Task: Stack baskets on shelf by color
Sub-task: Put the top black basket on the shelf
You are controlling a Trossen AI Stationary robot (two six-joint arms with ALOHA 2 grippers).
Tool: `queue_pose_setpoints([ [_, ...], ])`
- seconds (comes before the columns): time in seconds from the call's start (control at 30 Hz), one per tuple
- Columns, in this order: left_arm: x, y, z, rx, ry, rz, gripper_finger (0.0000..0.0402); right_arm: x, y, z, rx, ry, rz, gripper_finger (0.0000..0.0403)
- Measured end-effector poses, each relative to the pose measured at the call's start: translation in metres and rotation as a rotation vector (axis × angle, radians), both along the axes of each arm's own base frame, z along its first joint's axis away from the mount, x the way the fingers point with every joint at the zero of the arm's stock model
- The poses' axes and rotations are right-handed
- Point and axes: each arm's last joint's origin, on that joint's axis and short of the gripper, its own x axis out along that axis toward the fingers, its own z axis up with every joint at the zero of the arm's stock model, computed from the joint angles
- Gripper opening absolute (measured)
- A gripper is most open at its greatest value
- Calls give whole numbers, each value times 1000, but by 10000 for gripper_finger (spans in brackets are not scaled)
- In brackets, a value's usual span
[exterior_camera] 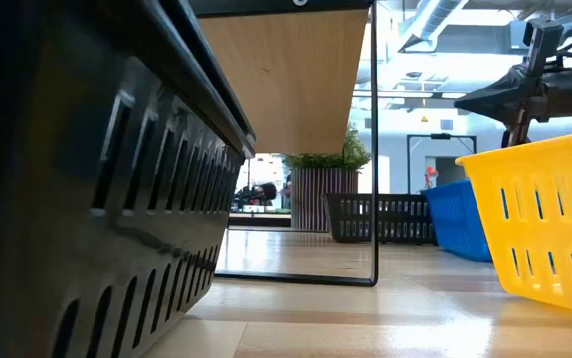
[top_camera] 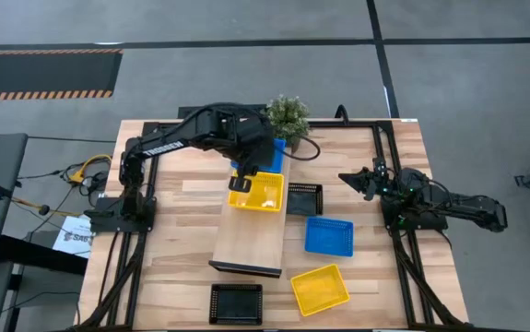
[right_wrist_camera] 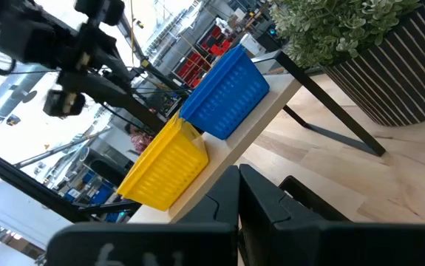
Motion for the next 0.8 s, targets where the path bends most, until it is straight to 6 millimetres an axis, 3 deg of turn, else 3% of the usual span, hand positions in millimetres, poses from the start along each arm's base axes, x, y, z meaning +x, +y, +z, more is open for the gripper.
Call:
queue_pose_setpoints([
  [0.27,21,2,22,-35,-326,91,90,0,0,0,34,-13,1,26],
  [0.4,22,0,26,-79,-370,101,90,0,0,0,87,-30,4,26],
  [0.63,-15,-16,64,-268,-486,103,90,0,3,3,62,-19,91,25],
  [0.8,-49,-29,97,-252,-634,165,90,-4,3,19,71,153,87,6],
])
